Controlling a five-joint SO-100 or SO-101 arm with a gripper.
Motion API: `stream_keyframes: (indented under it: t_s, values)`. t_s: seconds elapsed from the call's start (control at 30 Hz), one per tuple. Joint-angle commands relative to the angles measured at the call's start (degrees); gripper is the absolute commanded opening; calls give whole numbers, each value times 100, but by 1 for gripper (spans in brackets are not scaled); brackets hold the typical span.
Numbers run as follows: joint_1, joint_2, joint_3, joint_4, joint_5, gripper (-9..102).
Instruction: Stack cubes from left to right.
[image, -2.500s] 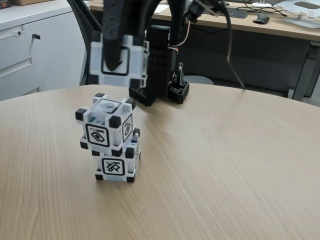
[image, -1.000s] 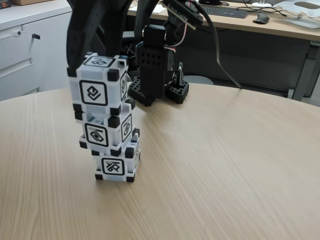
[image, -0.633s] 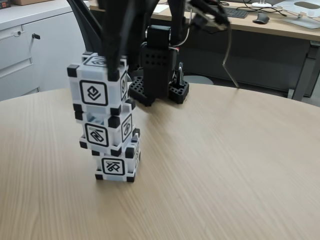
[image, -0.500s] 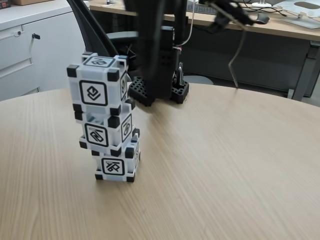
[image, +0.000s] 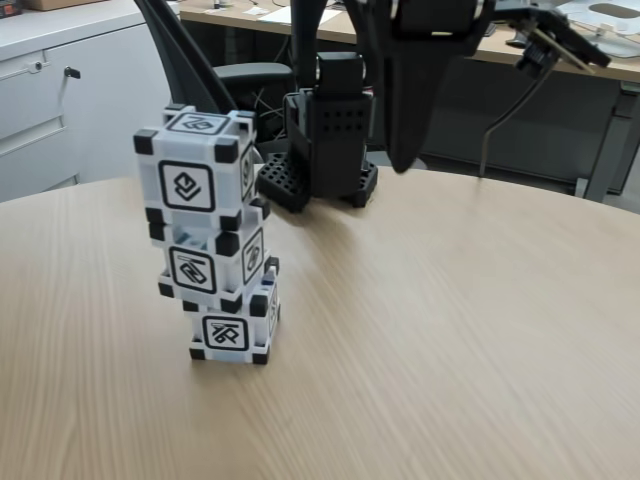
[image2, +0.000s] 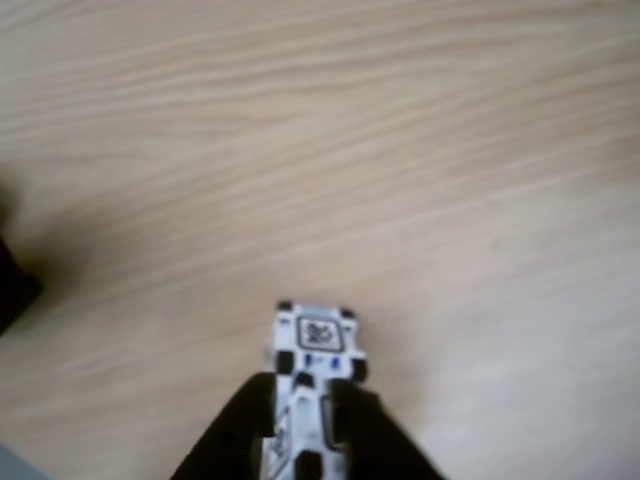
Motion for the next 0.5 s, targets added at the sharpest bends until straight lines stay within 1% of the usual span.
stream_keyframes:
  t_s: [0.0,0.47]
  values:
    - [18,0,-149,53,-9,0]
    - [18,0,-149,53,-149,0]
